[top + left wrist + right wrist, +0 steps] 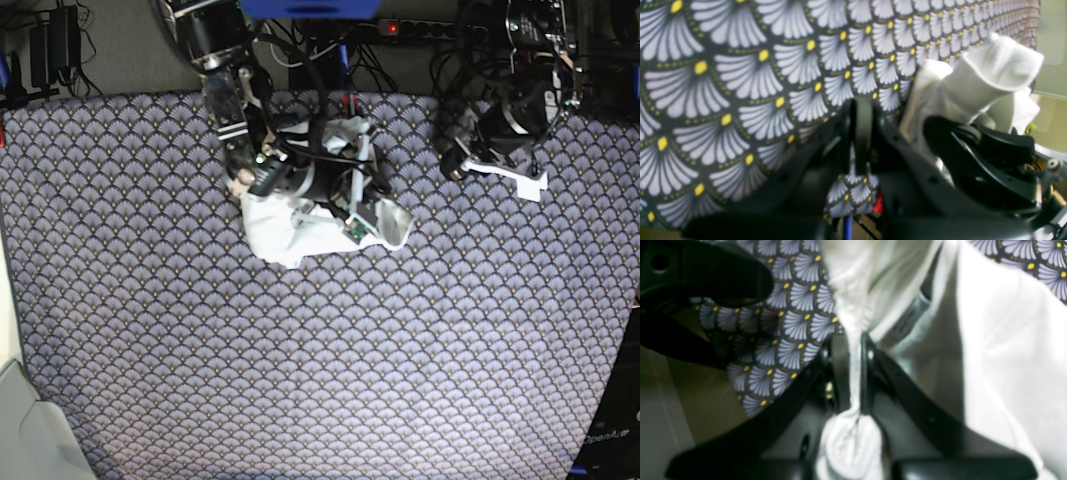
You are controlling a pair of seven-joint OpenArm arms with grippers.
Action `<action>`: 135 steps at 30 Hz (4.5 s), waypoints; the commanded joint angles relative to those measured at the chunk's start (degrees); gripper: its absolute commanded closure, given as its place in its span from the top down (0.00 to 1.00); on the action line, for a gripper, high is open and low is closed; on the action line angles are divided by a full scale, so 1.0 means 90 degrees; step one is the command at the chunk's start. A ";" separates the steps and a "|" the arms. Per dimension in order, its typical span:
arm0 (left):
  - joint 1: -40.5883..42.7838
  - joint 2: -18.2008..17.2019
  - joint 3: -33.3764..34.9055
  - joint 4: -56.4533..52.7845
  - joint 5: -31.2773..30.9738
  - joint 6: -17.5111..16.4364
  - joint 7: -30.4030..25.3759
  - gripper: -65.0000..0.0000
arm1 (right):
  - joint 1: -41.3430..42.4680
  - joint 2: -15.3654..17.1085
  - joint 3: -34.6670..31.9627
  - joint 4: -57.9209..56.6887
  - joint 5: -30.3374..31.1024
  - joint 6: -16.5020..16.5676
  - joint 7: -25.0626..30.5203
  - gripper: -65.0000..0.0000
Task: Fold the T-shirt properly
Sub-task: 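Press the folded bundle down with the right gripper near the left gripper, then release the bundle and lift the right gripper away from it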
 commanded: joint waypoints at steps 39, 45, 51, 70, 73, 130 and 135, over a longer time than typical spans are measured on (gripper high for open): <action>0.0352 -0.0198 -0.0026 0.0447 -0.0166 -0.0092 -0.0042 0.00 | -0.0367 -0.0064 -0.0708 0.1739 0.0147 0.0045 0.0075 0.51; 0.0362 -0.0198 -0.0026 0.0437 -0.0166 -0.0092 -0.0042 0.00 | -0.0562 -0.0064 -0.0718 0.2306 0.0147 0.0045 0.0104 0.51; 0.0362 -0.0208 -0.0026 0.0437 -0.0166 -0.0092 -0.0042 0.00 | -0.0572 -0.0064 -0.0552 0.2765 0.0127 0.0045 0.0133 0.50; 0.0304 -0.0169 0.0004 0.0437 -0.0166 -0.0102 -0.0042 0.00 | -0.0670 0.0736 0.1265 0.2316 0.0147 0.0045 0.0416 0.00; 0.0304 -0.0169 0.0004 0.0437 -0.0166 -0.0102 -0.0042 0.00 | -0.0679 0.0707 0.1256 0.2032 0.0147 0.0045 0.0416 0.00; -0.0019 -0.0052 0.0678 0.0945 -0.0166 -0.0112 -0.0042 0.01 | 0.0337 0.1967 0.0982 0.0167 0.0147 0.0045 0.0915 0.00; -0.0028 -0.0052 0.0678 0.1013 -0.0175 -0.0112 -0.0042 0.02 | -0.0142 0.1976 0.0943 0.0772 0.0147 0.0045 0.0915 0.00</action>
